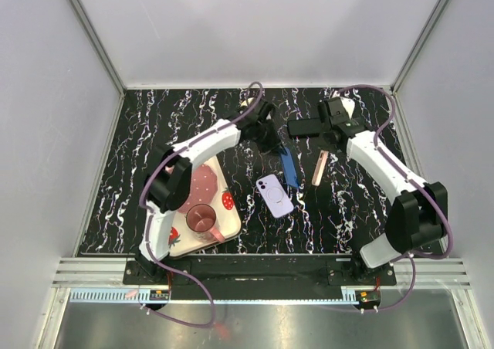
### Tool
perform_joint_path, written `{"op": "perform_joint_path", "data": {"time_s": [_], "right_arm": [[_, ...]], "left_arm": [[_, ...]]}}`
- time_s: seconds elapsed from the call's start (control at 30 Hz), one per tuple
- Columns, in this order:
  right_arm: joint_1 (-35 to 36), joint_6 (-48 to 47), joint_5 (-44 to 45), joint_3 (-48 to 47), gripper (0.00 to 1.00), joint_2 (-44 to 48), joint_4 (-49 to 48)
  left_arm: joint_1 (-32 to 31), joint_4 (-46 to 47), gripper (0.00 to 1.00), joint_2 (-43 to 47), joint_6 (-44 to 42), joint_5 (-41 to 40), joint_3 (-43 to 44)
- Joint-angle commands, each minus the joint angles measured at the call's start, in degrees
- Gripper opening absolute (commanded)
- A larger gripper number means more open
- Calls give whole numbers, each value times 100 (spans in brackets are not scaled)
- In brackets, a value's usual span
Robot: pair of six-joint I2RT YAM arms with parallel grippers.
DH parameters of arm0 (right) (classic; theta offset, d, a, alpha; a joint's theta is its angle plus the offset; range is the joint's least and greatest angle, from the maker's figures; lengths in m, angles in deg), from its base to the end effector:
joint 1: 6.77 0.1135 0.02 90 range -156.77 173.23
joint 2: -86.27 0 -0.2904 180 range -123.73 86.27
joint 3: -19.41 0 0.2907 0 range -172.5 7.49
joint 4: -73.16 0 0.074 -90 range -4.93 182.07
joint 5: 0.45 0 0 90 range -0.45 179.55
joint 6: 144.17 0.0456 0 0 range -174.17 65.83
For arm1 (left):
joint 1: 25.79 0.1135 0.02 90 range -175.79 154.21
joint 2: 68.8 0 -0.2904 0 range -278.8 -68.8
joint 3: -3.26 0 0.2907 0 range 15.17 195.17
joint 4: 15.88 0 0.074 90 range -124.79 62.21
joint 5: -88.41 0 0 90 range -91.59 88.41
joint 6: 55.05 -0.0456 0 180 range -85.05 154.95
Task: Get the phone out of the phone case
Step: Place the phone case at the center of the board.
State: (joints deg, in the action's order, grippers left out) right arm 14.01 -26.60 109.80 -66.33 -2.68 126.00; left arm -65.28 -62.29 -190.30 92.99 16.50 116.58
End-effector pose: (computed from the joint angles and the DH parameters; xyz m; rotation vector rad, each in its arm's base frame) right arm 0.3517 0.1166 0.2907 0.2797 2.4491 -0.0933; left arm 0.3981 -0.3464 0.2241 -0.3114 2.7913 -0.9677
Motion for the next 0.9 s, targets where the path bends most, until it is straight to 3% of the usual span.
{"op": "perform_joint_path", "data": {"time_s": [0.0,0.27,0.4,0.57,0.6,0.63,0.67,0.7,0.77,0.87], "right_arm": [[-432,-419,112,-1,0,334,-242],[-2014,-516,-2486,1070,0,580,-1735],[-2692,-236,-2895,1308,0,431,-2158],[-3368,178,-3071,1651,3,273,-2616],[-3387,196,-3001,1678,12,273,-2625],[-3396,213,-2905,1695,32,264,-2625],[-3405,213,-2643,1722,66,281,-2521],[-3405,196,-2501,1722,81,299,-2450],[-3405,170,-2107,1704,99,430,-2231],[-3405,108,-1798,1669,100,747,-1993]], "left_arm": [[423,769,0,1127,-538,230,116],[1494,1859,0,1681,-1593,1600,-814],[1952,2088,0,1743,-1743,2198,-1245],[2313,2202,0,1656,-1752,2173,-1589],[2418,2176,0,1612,-1770,2112,-1597],[2463,2141,0,1559,-1770,2076,-1598],[2541,2106,0,1463,-1787,2050,-1571],[2577,1957,0,1409,-1857,1919,-1528],[2647,1703,0,1243,-1971,1691,-1352],[2718,1473,0,1014,-2121,1435,-1185]]}}
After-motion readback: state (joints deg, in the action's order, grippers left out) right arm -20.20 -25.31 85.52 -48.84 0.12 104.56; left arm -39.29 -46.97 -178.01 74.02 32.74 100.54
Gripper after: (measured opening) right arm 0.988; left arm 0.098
